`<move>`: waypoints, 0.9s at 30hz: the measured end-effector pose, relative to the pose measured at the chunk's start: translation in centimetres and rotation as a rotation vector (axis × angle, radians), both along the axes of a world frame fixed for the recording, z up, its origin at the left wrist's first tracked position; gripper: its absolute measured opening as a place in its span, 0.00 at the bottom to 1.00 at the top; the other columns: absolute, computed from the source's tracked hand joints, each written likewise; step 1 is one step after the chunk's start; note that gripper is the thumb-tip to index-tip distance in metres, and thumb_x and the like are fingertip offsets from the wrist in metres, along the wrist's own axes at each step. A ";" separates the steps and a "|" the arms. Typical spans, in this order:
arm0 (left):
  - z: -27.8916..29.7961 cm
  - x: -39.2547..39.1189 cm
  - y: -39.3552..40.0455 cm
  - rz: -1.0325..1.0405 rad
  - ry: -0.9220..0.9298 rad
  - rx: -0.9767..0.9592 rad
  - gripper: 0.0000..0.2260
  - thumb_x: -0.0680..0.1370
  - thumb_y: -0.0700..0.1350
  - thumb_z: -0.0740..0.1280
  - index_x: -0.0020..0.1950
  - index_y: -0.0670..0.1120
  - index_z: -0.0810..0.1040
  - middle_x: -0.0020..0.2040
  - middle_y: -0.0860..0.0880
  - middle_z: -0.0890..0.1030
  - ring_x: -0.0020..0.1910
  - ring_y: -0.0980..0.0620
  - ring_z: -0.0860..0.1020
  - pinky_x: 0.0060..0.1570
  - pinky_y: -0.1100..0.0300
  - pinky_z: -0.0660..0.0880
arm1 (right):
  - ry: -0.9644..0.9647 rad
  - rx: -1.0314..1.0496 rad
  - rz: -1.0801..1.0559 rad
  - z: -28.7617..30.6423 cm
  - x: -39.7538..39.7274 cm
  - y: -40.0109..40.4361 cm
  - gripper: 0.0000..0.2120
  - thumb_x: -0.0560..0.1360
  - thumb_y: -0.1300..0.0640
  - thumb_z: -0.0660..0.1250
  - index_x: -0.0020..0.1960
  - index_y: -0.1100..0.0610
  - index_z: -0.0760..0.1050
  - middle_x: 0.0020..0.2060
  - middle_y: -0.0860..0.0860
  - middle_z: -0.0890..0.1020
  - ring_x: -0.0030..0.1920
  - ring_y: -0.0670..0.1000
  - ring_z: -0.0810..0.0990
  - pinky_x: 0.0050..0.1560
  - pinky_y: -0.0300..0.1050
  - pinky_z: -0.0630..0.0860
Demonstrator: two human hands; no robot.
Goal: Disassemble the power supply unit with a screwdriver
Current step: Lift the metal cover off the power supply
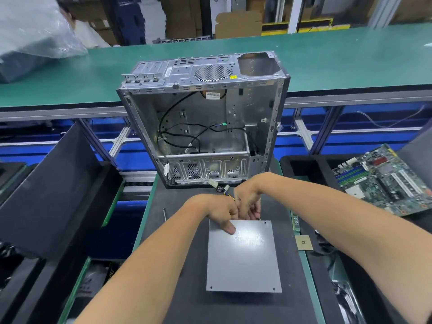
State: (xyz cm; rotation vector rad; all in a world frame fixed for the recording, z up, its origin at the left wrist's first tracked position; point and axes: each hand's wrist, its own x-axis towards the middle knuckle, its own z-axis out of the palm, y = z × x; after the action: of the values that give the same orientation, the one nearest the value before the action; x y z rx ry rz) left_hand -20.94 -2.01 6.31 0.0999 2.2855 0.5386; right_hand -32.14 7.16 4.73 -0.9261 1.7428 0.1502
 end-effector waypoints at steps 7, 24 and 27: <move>0.5 0.3 0.2 0.084 -0.090 0.038 0.07 0.74 0.44 0.71 0.44 0.45 0.74 0.40 0.49 0.75 0.40 0.50 0.71 0.40 0.57 0.66 | 0.079 0.063 0.067 0.9 0.9 -1.2 0.02 0.74 0.60 0.71 0.45 0.58 0.82 0.34 0.52 0.86 0.33 0.48 0.84 0.40 0.38 0.80; 1.8 3.0 0.7 0.152 0.342 0.113 0.14 0.79 0.40 0.61 0.33 0.46 0.67 0.30 0.55 0.68 0.30 0.58 0.66 0.30 0.68 0.62 | 0.248 0.032 0.053 2.6 2.6 0.5 0.10 0.79 0.64 0.61 0.59 0.61 0.77 0.57 0.58 0.81 0.55 0.60 0.82 0.56 0.52 0.80; 2.9 2.9 0.1 0.146 0.358 0.111 0.16 0.80 0.41 0.61 0.32 0.49 0.65 0.30 0.54 0.68 0.29 0.60 0.65 0.30 0.70 0.62 | 0.214 0.001 -0.045 3.7 2.5 0.6 0.11 0.80 0.58 0.62 0.59 0.61 0.77 0.54 0.57 0.82 0.46 0.53 0.82 0.45 0.44 0.79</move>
State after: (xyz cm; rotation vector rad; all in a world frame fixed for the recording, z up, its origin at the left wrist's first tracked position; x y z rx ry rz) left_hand -18.03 -1.90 9.20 0.0895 2.6235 0.7753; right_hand -29.65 7.73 8.46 -0.8954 1.9588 0.2273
